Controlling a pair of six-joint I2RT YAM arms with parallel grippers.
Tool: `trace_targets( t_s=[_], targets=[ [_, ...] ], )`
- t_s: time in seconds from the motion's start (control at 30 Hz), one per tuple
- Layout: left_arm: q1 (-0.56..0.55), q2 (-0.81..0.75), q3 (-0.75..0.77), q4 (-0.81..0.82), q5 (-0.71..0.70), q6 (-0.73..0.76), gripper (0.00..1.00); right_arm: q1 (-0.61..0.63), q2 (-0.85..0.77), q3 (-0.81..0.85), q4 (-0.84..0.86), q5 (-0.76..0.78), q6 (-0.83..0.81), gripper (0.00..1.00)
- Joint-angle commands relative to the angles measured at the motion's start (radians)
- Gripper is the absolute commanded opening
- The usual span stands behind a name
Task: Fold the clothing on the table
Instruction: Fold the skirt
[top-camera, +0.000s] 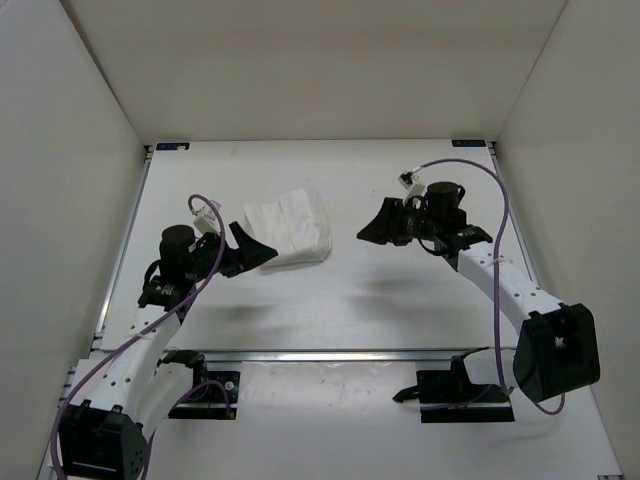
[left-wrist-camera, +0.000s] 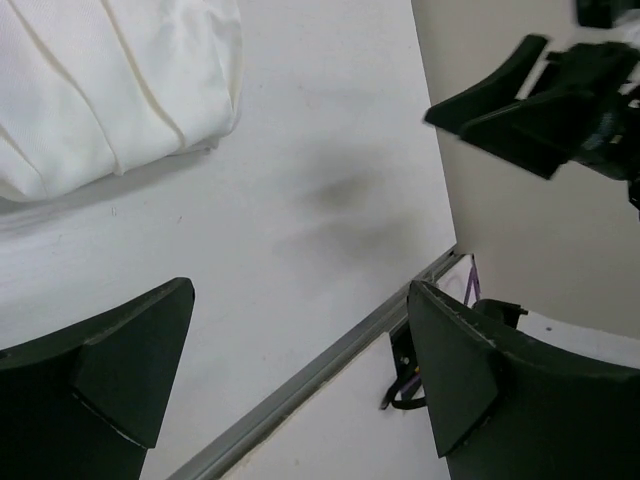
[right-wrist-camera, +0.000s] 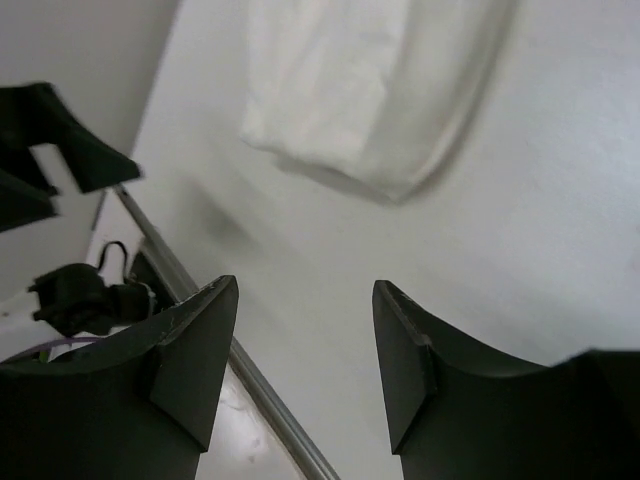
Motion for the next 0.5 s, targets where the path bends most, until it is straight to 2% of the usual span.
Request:
trace_targets(
  t_s=[0.0, 0.13, 0.3, 0.47],
  targets=[
    [0.013, -0.066, 0.005, -0.026, 0.046, 0.125, 0.99, -0.006, -0.009, -0.044, -0.13, 0.069, -0.13, 0.54],
    [-0.034, -0.029, 0.059, -0.171, -0.025, 0.245, 0.99, 0.025, -0.021, -0.064, -0.165, 0.144, -0.17, 0.56],
    [-0.105, 0.035, 0.094, -0.303, -0.125, 0.358, 0.99, 0.181, -0.006, -0.018, -0.19, 0.365, -0.219, 0.6],
    [-0.094, 0.027, 0.107, -0.363, -0.167, 0.4, 0.99, 0.365, 0.043, 0.017, -0.001, 0.444, -0.17, 0.58]
  ],
)
